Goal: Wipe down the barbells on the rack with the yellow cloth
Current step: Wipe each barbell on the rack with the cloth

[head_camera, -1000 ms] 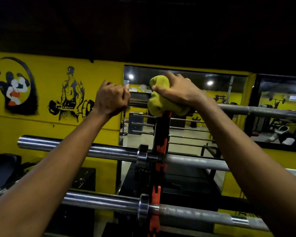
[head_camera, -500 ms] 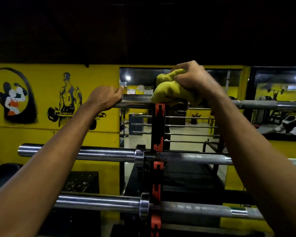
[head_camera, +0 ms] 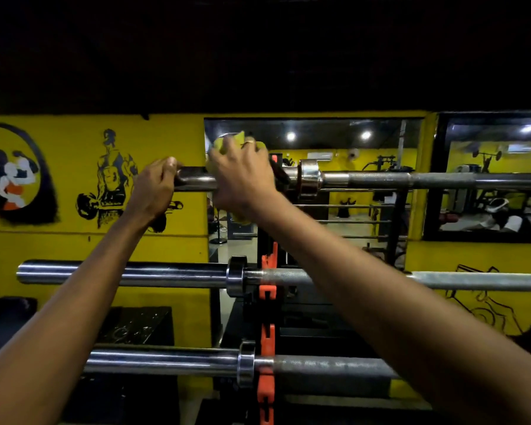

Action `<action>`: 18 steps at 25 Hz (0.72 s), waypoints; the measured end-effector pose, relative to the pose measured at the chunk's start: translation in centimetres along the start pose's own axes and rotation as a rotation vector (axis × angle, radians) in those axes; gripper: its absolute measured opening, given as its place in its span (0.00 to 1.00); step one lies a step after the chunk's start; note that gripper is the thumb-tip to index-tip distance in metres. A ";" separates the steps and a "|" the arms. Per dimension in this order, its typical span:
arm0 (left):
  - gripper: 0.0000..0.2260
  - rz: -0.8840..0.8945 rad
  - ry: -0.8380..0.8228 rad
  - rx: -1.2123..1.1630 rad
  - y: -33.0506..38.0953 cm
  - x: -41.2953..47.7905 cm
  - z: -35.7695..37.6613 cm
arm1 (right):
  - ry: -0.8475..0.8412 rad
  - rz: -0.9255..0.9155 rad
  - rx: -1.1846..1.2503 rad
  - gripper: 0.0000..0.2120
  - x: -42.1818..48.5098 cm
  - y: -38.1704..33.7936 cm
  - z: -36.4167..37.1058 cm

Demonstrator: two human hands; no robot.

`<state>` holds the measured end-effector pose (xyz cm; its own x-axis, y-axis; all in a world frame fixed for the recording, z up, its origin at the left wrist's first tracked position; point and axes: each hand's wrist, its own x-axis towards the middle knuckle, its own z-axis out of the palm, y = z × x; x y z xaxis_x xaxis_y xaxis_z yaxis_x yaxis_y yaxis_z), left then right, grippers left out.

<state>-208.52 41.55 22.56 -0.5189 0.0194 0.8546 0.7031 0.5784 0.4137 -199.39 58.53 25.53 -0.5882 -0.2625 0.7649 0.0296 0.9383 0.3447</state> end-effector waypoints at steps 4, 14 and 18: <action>0.18 -0.001 -0.059 0.049 0.0 0.4 -0.4 | 0.097 -0.075 0.015 0.30 -1.9 -2.2 1.6; 0.23 0.077 -0.157 0.187 2.8 -0.1 -0.1 | -0.003 0.387 0.586 0.24 -1.0 8.7 -5.3; 0.30 0.130 -0.209 0.249 5.2 -1.1 1.9 | 0.050 0.290 0.639 0.24 -4.0 13.0 -4.3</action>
<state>-205.21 46.06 23.21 -0.5393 0.2572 0.8018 0.6426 0.7411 0.1945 -193.23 70.79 29.31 -0.5900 0.0232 0.8071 -0.3095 0.9167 -0.2526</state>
